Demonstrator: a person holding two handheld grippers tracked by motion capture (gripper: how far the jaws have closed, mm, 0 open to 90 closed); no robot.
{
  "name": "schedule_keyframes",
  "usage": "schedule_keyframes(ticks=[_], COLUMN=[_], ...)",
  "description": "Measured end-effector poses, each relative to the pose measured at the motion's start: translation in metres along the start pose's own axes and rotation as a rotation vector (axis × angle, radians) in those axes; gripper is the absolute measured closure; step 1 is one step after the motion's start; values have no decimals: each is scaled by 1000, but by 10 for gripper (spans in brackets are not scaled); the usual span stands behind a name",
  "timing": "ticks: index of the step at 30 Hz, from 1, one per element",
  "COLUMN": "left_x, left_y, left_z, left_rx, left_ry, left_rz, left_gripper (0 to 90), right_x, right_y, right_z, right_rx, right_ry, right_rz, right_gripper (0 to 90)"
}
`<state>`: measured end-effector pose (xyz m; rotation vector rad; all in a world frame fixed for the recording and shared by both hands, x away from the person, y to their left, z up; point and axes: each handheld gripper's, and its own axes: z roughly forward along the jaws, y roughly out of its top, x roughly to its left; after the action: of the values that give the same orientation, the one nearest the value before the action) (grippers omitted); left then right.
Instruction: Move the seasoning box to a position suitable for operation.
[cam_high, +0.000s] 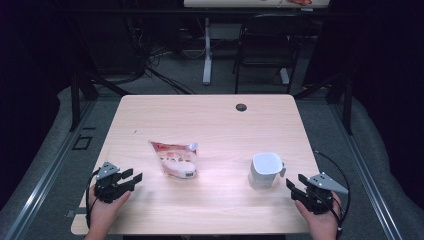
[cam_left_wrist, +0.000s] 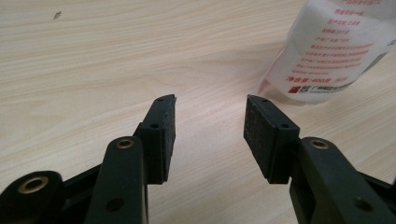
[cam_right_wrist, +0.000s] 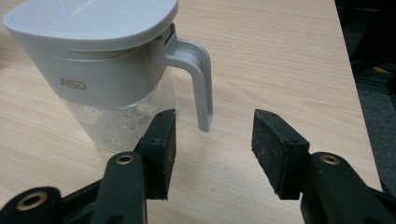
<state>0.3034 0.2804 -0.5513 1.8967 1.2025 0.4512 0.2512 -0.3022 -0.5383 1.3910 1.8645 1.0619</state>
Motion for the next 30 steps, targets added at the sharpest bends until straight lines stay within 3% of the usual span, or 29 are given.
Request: schedule_keyframes(ticks=[4,7,11,18,24,30], left_x=[-2,-3,-4,-6,-6,-6], left_y=[1,1,0,1,2,0], left_z=[5,6,4,2,4,4], left_rx=[16,21,11,2,-3,3], left_ry=[2,-5,-11,-15,-8,-6], left_rz=[17,15,22,29,27,32], left_gripper=[535,535,534,524,502,504], right_x=[-4,-4,0,7,8,11], right_y=[-1,-2,0,0,2,6], right_z=[1,2,-2,0,7,20], right_rx=[-8,-5,-17,-12,-18,-5], right_ry=[22,30,63,74,36,24], right_rz=[38,40,-1,-43,-44,-59], right_gripper=[511,520,548,535,516,578])
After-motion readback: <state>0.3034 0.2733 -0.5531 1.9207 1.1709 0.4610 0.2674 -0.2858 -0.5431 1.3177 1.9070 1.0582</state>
